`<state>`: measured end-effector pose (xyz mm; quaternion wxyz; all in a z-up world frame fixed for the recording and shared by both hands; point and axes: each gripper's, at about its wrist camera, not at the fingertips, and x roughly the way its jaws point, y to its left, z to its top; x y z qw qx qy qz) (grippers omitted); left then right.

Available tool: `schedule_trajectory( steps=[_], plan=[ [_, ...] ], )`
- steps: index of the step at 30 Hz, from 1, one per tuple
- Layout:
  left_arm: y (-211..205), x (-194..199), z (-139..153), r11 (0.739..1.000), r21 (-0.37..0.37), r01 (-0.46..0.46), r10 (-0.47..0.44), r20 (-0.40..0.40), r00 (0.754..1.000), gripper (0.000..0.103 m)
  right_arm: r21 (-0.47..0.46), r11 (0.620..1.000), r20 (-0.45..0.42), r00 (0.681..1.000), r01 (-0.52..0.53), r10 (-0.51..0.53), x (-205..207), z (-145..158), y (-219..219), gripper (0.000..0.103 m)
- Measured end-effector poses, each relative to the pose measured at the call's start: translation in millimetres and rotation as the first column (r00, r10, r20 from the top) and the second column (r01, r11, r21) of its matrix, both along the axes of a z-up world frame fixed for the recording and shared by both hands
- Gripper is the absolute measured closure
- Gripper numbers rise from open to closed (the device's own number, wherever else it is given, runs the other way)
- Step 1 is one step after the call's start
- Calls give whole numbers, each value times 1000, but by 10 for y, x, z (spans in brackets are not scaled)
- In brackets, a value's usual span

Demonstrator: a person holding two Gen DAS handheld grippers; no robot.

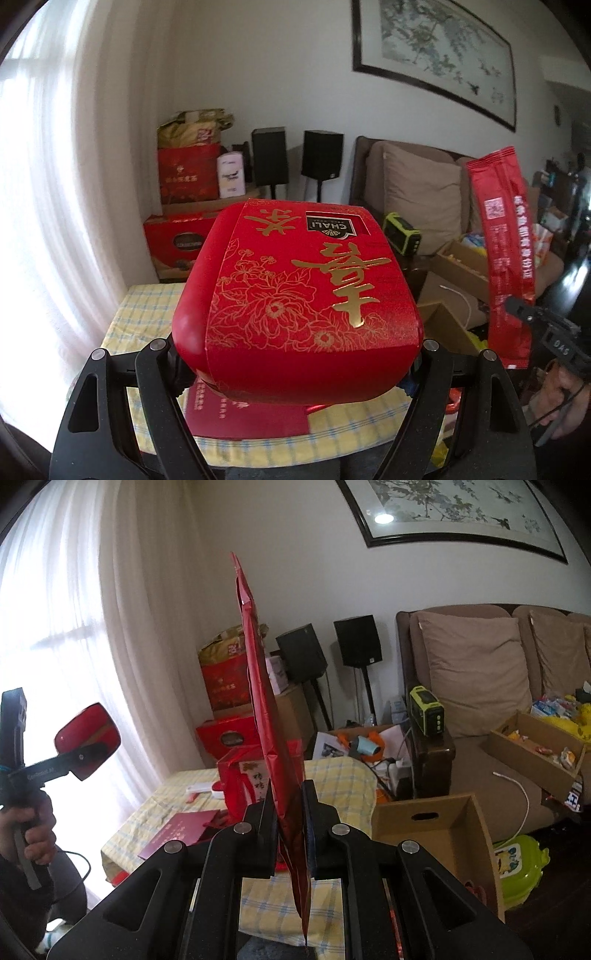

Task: Organize objects
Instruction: 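Carry the red tin box with the left gripper while the right carries the tea packet toward the cardboard box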

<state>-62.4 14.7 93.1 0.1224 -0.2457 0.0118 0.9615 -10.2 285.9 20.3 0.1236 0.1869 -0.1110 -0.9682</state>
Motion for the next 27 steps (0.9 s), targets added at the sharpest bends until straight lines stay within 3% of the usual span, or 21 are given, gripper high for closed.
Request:
schedule_trajectory(
  steps=[20,27],
  plan=[
    [107,62,103,1000,17,23,-23,-12,1000,24,-28,997,15,998,67,-67,50,-1,366,92],
    [181,65,85,999,23,43,-43,-1,999,24,5,997,32,997,71,-71,13,-46,346,93]
  ],
)
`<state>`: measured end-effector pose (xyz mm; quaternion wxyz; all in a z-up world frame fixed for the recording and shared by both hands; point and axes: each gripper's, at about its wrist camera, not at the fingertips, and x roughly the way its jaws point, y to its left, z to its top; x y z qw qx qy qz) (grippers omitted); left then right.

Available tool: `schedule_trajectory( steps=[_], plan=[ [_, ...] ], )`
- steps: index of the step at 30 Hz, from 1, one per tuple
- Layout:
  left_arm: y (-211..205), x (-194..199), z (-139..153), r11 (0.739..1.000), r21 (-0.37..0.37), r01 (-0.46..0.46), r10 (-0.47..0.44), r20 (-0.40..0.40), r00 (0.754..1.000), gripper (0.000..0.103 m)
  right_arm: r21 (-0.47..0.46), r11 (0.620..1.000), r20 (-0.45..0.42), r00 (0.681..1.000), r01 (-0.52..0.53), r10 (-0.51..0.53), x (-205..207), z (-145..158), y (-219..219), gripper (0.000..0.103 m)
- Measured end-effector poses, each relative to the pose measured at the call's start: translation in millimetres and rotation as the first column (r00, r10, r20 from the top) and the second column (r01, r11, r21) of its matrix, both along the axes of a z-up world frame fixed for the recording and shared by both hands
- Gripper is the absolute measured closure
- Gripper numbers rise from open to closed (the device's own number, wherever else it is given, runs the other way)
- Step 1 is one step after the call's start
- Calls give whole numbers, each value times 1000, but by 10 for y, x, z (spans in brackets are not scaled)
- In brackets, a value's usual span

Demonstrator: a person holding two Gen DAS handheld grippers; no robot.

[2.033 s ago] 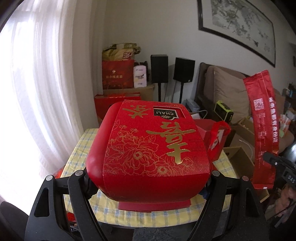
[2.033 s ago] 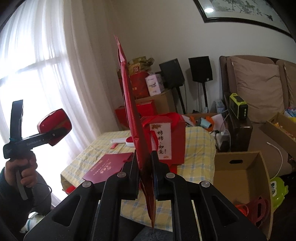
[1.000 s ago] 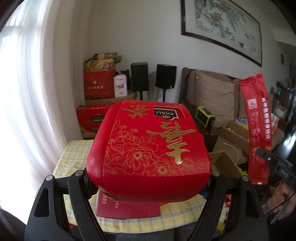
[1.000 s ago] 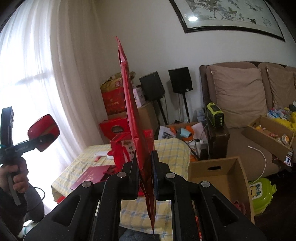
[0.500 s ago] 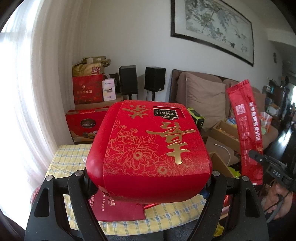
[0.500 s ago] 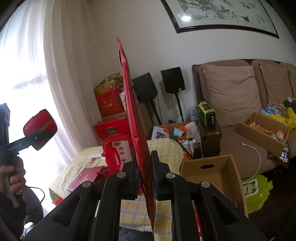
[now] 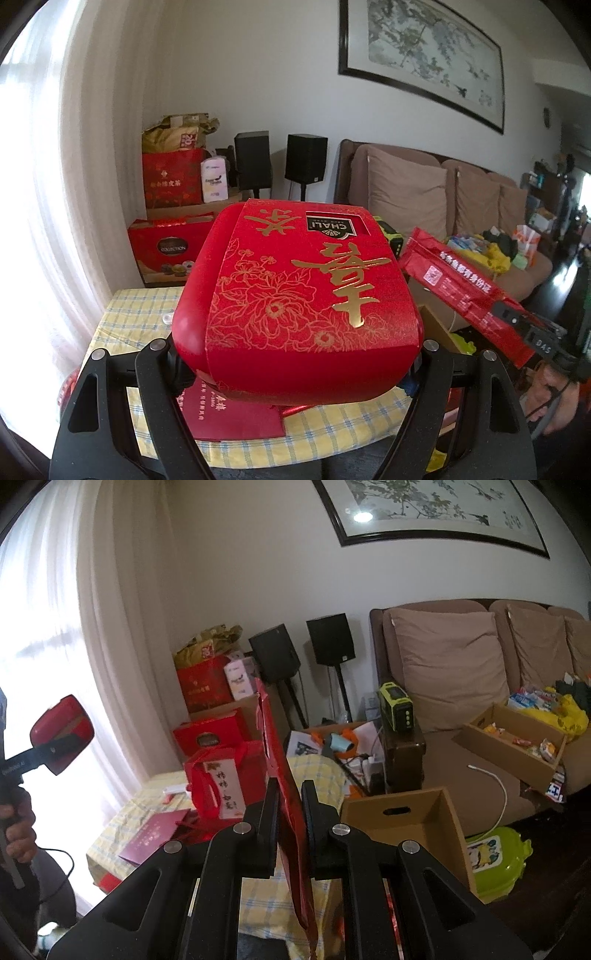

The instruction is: Organize objects

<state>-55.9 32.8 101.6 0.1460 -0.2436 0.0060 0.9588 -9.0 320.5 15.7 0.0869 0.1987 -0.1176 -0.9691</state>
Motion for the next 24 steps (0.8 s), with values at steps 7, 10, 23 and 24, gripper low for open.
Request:
schedule_trajectory(
  steps=[7,10,23,24],
  plan=[
    [159,1,-16,999,-5,42,-42,8,999,24,-6,1000,7,1000,27,-27,2,-35,98,93],
    [210,-19,-19,998,1,56,-56,17,998,24,-8,999,5,999,40,-40,17,-25,150,93],
    [692,59,112,986,9,164,-164,6,986,24,-8,997,-2,997,80,-80,63,3,308,93],
    [732,63,107,985,8,170,-170,8,985,24,-9,997,-1,997,81,-81,62,2,316,93]
  ],
)
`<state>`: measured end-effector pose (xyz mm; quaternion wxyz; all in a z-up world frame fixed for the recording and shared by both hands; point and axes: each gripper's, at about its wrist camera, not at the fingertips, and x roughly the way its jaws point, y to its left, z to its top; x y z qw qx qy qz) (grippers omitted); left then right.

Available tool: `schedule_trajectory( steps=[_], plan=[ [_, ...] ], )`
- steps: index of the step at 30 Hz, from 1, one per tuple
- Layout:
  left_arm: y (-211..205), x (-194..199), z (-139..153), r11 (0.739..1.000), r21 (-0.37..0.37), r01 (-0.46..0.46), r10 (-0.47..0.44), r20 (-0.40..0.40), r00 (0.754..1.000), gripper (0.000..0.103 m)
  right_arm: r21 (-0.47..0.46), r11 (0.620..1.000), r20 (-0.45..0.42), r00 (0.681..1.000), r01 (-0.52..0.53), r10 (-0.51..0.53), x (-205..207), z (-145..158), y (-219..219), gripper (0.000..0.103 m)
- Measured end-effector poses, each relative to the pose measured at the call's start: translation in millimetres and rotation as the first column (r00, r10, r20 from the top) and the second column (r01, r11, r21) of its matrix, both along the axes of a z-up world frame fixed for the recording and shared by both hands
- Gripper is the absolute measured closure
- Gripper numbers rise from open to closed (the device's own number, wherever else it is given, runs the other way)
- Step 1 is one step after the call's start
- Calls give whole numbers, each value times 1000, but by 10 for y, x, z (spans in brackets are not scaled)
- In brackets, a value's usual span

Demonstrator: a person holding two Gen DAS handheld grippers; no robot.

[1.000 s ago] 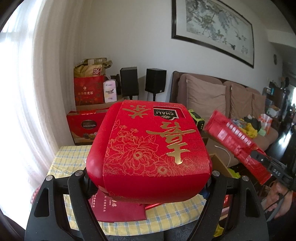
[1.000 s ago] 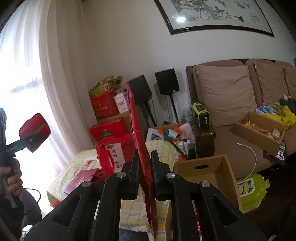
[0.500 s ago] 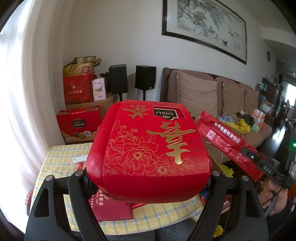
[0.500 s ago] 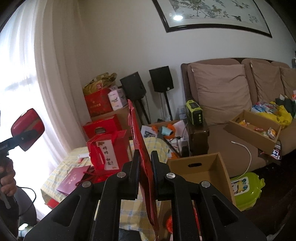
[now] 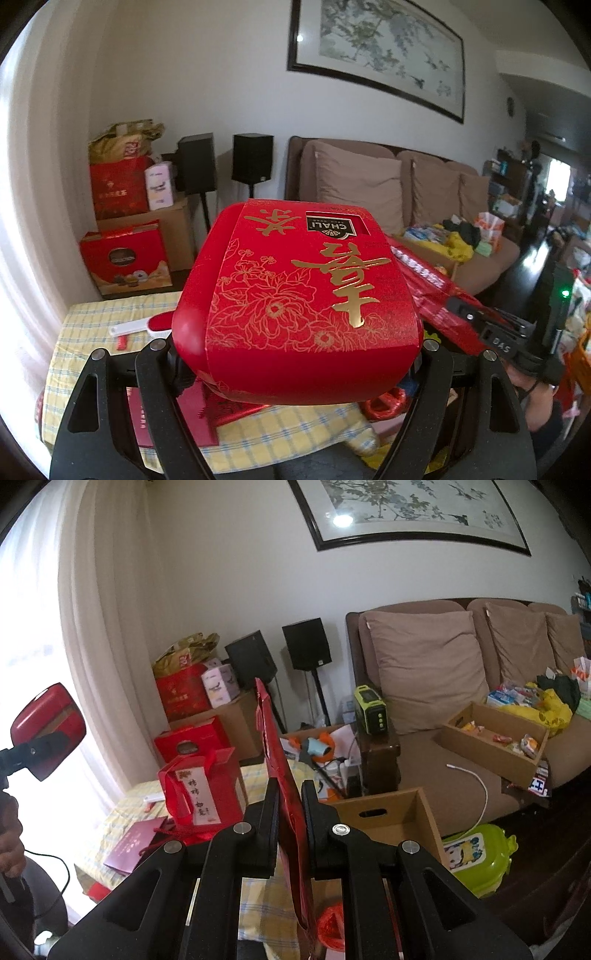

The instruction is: Organize objects

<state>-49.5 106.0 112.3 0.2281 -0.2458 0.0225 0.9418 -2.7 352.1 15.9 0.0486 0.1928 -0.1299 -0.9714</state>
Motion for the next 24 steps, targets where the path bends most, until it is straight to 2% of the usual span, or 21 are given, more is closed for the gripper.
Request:
schedule_trajectory(
  steps=[10,24],
  plan=[
    [313,44,-79,999,-8,54,-53,26,998,24,-3,1000,6,1000,27,-27,18,-11,113,93],
    [501,48,-123,997,-9,76,-75,49,996,24,-32,999,11,999,38,-38,40,-16,228,93]
  ],
)
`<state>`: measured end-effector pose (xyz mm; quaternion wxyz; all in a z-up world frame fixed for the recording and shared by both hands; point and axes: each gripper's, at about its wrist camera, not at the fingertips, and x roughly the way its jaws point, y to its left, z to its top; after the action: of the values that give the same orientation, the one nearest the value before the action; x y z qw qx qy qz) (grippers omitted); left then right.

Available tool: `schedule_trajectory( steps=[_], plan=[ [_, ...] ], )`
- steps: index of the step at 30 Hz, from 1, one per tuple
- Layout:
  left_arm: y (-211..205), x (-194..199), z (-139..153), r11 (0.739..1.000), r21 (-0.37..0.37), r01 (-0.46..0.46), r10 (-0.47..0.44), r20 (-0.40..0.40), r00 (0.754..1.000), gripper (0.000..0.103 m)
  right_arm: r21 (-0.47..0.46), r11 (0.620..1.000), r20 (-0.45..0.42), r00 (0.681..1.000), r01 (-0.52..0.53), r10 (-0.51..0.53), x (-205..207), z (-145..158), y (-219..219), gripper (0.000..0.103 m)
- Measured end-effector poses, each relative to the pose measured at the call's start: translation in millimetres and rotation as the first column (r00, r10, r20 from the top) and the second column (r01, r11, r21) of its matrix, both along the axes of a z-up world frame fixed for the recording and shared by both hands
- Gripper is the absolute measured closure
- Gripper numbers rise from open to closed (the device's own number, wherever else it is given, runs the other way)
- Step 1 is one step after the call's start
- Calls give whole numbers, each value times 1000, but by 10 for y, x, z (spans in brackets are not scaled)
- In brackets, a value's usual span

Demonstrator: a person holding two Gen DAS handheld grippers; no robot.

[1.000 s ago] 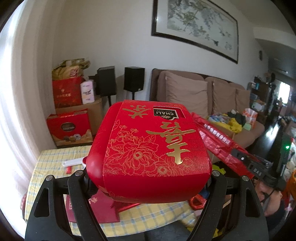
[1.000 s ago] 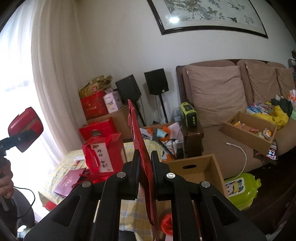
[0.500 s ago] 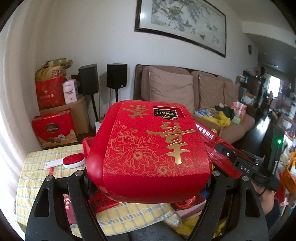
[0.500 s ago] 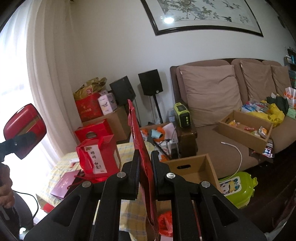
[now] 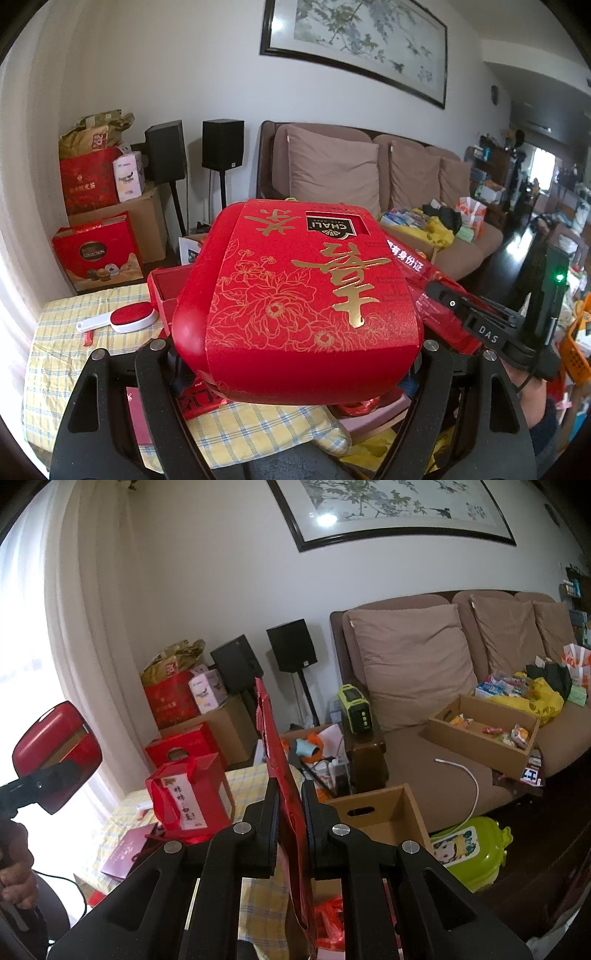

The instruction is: Organize objects

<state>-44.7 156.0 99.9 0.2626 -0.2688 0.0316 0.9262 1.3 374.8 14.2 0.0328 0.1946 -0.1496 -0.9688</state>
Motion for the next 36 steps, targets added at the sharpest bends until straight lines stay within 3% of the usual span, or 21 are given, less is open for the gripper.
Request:
schedule_trajectory(
  steps=[36],
  plan=[
    [439,14,226,994,78,74,-75,14,997,24,-30,1000,44,999,8,-7,-88,-151,90,93]
  ],
)
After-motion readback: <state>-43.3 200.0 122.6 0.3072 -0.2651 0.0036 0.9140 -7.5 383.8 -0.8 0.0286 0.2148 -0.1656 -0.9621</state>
